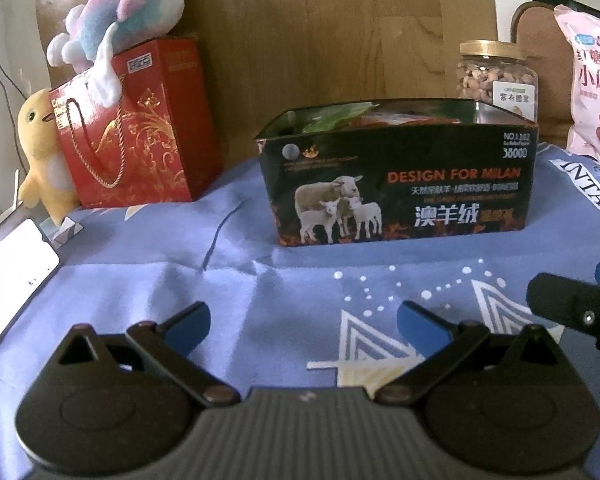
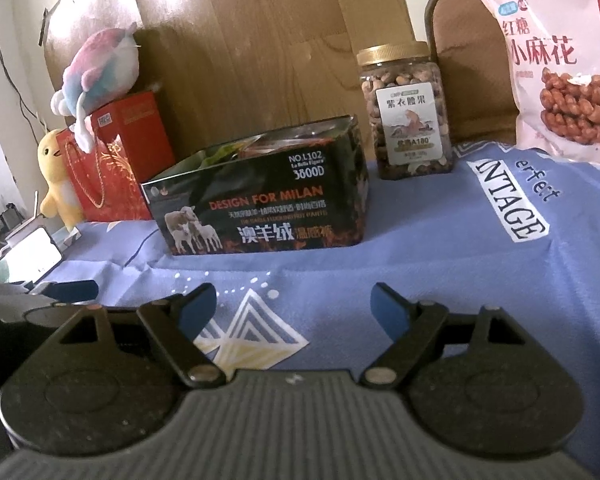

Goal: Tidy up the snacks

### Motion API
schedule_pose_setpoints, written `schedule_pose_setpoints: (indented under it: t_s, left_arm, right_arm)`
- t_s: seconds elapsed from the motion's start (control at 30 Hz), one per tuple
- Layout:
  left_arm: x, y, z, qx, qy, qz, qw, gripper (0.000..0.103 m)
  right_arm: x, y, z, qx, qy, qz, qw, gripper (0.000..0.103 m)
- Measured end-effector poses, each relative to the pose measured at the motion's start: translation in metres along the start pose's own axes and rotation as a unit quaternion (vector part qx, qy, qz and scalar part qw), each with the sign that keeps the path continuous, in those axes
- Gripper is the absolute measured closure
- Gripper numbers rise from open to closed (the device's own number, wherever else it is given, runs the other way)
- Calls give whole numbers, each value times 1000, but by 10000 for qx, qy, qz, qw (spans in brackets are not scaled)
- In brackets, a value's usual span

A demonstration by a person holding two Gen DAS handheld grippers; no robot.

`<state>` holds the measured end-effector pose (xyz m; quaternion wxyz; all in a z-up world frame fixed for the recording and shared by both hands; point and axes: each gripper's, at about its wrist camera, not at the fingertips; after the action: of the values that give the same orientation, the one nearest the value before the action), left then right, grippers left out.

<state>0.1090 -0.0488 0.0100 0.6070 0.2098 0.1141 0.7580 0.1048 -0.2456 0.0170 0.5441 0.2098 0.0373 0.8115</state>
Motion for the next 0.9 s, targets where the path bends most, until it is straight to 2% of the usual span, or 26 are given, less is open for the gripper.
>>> schedule_pose_setpoints:
  t_s: [0.9]
  left_arm:
    - [4,-3,-1,73,108,82,9999,0]
  right_arm:
    - [1,1,0,-26,16,49,10000,17]
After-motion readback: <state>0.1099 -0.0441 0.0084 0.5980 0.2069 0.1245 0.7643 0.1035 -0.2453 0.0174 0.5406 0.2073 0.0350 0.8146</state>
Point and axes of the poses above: each gripper's, at about its wrist camera, not at the fingertips, and y roughly against the way its jaws point, x to its left, z to its top, and after that the axes turned 13 degrees about -x, right-handed
